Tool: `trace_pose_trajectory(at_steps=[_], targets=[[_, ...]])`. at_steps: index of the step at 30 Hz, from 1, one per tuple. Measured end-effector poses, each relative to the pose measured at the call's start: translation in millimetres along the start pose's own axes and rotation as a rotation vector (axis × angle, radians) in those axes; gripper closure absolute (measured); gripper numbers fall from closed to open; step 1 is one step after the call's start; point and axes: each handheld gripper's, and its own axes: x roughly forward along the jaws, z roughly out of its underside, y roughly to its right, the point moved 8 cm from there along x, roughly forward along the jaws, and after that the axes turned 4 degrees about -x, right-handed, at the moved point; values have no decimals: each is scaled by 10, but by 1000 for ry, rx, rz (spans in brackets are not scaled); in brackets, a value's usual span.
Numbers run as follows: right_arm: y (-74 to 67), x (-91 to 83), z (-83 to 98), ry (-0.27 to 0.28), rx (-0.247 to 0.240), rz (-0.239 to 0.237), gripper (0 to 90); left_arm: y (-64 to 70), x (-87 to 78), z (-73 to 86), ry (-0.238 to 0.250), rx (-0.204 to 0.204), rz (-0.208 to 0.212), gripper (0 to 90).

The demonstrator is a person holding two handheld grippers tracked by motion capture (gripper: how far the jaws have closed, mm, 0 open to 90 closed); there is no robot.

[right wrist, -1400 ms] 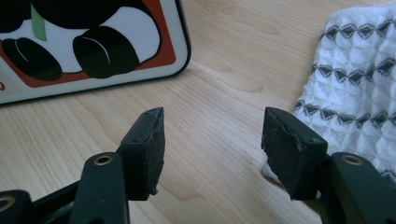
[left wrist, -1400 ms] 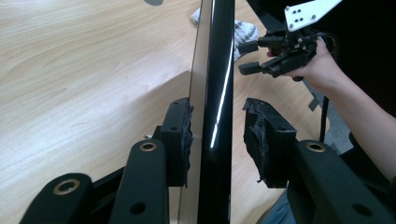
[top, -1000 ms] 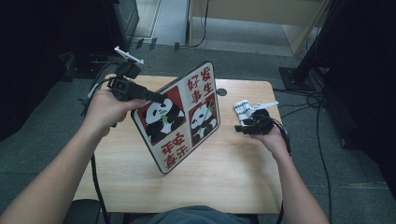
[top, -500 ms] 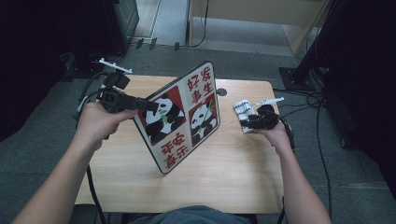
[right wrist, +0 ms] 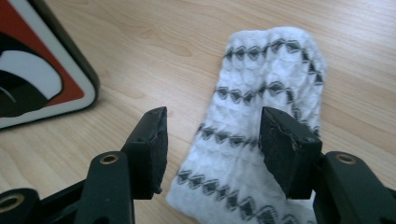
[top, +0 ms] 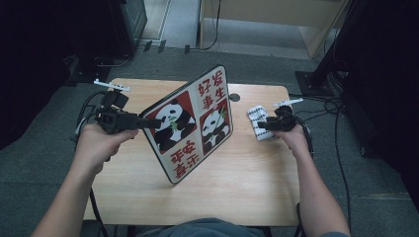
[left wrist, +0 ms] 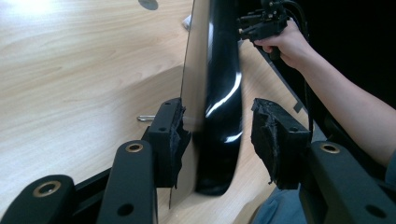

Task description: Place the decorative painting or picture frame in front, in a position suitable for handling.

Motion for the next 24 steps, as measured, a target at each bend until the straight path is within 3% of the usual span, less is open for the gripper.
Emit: trace_pose_trajectory(at_steps=[6,13,14,24], targets=[[164,25,25,-1,40,35,437,-113,82,172,24,-25,13,537],[241,103,25,1,39,70,436,-116,145,305,39,-16,24,534],[273,155,31,-30,49,83,414,-121,159,331,45,-14,17,533],[347,340,57,-64,50,131,412,-162,240,466,77,-38,44,529]])
